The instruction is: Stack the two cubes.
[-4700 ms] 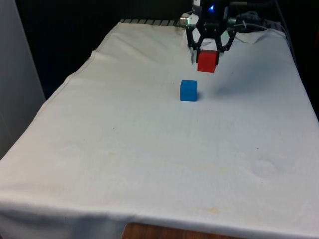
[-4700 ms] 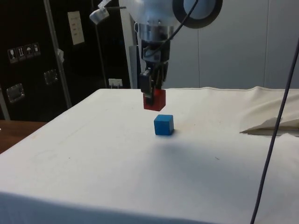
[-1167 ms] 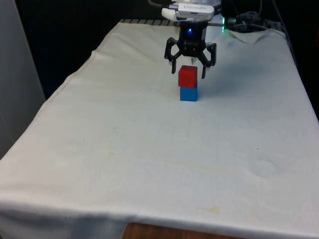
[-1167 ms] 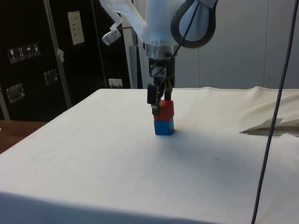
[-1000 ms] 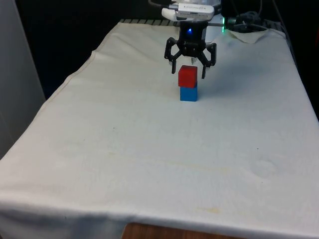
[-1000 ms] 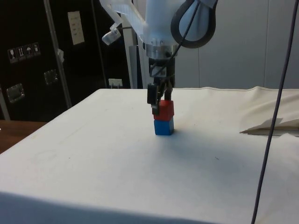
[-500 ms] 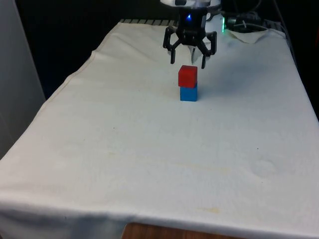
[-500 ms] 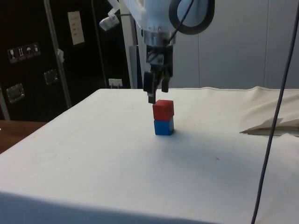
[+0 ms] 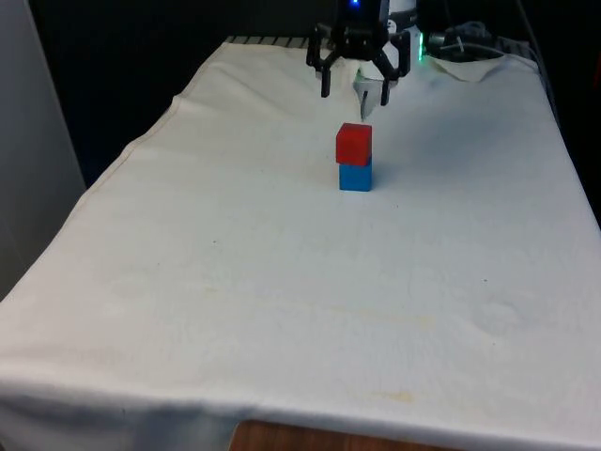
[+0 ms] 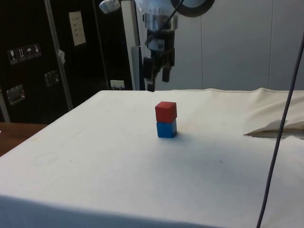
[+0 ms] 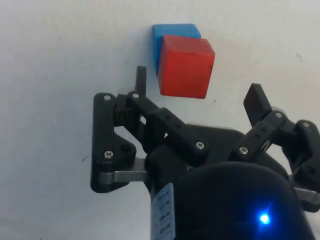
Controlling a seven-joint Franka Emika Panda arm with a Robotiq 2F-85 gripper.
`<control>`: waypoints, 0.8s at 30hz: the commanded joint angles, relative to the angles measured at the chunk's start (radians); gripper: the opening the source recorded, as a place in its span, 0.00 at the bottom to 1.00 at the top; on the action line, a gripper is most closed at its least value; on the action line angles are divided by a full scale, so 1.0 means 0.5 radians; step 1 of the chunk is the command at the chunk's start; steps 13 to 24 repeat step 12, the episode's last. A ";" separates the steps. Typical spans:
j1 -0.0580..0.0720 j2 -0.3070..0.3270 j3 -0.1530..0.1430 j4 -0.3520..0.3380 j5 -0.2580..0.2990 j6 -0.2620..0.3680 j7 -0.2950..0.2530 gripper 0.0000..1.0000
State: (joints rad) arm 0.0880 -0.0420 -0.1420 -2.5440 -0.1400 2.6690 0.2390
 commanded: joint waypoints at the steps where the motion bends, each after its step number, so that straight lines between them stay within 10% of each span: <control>1: 0.008 -0.020 0.002 0.002 0.042 -0.030 -0.018 1.00; 24: 0.006 0.004 0.006 0.070 0.014 -0.086 0.002 1.00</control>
